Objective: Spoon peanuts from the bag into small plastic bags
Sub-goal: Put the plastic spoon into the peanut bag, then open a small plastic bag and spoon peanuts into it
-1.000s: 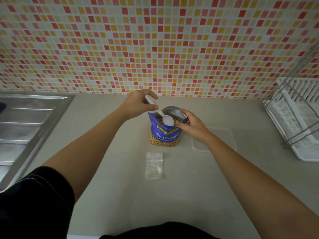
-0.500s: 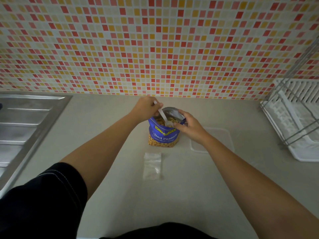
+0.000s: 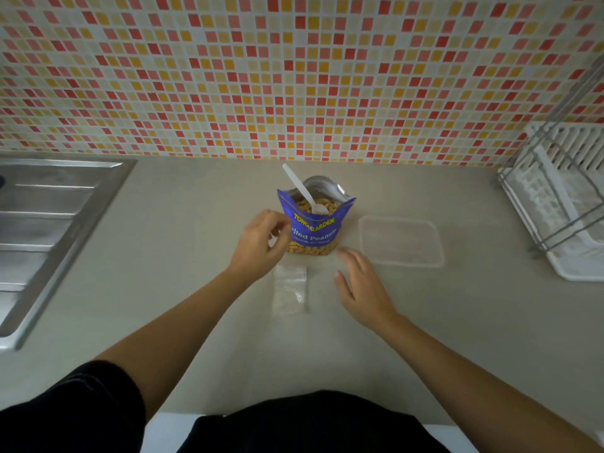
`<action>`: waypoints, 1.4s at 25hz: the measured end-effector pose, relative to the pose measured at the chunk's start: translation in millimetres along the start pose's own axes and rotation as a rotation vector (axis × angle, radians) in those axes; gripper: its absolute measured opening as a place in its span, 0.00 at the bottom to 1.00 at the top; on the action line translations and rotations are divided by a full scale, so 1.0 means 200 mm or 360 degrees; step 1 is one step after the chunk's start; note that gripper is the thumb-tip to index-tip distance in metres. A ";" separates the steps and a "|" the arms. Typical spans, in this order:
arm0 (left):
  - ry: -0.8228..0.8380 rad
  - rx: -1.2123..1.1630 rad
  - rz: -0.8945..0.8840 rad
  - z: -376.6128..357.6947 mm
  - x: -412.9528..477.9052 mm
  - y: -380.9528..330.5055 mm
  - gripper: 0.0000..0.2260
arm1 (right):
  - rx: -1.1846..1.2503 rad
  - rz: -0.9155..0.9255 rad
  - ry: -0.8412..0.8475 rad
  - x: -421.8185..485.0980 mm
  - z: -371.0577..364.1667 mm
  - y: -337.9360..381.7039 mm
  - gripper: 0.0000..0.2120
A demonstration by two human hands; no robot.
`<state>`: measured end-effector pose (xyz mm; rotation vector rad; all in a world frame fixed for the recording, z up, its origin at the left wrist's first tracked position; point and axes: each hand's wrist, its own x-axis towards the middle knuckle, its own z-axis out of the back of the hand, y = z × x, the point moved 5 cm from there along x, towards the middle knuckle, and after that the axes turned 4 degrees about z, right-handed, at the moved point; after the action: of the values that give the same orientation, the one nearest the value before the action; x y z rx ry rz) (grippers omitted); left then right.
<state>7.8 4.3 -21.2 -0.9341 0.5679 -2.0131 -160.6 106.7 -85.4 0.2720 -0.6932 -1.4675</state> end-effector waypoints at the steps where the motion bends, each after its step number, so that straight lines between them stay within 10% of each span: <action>1: 0.0155 0.0031 0.0021 -0.06 -0.07 0.07 0.11 | -0.0044 -0.0037 0.0145 -0.06 -0.08 -0.03 0.28; 5: 0.0552 0.0448 0.0167 -0.24 -0.25 0.27 0.13 | -0.0270 -0.0199 0.0505 -0.21 -0.31 -0.15 0.38; 21: 0.0718 0.0904 0.0228 -0.26 -0.21 0.20 0.07 | -0.0449 -0.0233 0.0654 -0.24 -0.33 -0.18 0.40; 28: 0.0573 -0.0187 0.0796 -0.06 -0.13 0.03 0.01 | 0.1113 -0.0758 0.0129 -0.17 -0.14 0.07 0.21; 35: 0.0410 -0.1078 0.1099 -0.04 -0.11 -0.08 0.04 | 0.1483 -0.0882 -0.0362 -0.03 0.11 0.04 0.10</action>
<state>2.5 32.3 -23.7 -0.6988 1.5427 -1.3141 -166.8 117.9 -64.5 1.0900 -1.5597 -1.6075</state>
